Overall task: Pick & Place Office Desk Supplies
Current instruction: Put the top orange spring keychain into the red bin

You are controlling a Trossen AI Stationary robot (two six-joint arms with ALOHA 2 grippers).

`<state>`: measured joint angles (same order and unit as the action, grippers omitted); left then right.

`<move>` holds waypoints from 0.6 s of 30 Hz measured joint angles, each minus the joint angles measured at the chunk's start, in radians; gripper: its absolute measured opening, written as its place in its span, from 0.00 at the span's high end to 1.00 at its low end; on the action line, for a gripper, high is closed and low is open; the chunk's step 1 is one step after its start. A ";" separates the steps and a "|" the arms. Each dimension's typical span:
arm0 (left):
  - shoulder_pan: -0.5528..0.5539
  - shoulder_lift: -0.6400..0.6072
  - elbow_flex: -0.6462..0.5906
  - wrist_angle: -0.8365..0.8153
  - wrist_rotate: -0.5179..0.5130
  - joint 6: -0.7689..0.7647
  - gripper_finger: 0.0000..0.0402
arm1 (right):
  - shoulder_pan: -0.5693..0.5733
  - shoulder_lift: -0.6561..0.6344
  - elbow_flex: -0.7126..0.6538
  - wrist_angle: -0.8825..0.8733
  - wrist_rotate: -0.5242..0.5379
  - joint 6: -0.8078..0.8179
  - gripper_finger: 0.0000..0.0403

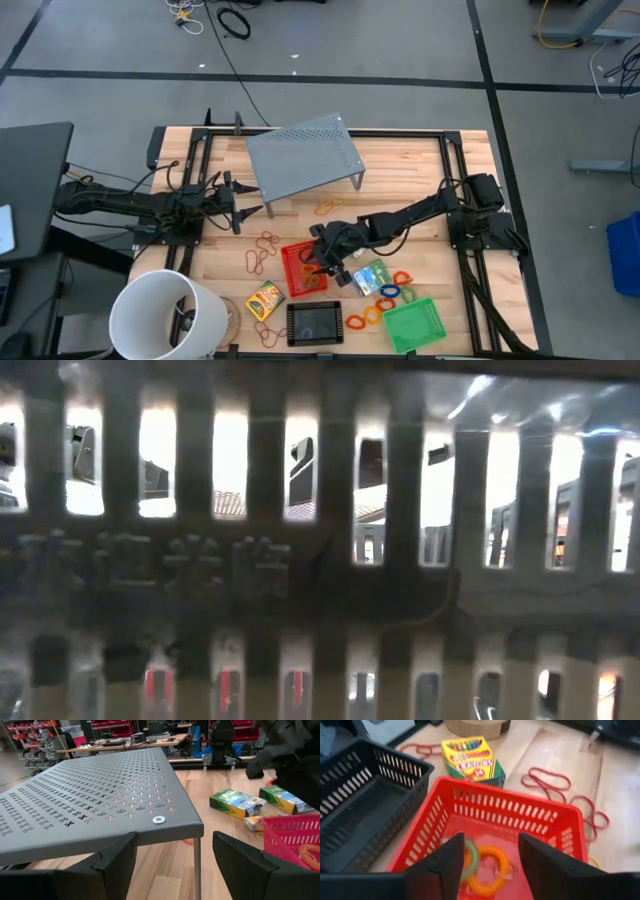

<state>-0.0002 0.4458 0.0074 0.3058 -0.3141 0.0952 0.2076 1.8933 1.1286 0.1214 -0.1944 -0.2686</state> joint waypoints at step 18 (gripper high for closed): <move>0.000 0.000 0.000 -0.028 0.000 -0.020 0.35 | 0.139 -0.240 0.001 -0.876 0.276 0.465 0.52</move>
<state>-0.0002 0.4461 0.0074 0.2783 -0.3141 0.0750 0.3469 1.6531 1.1294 -0.7542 0.0820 0.1962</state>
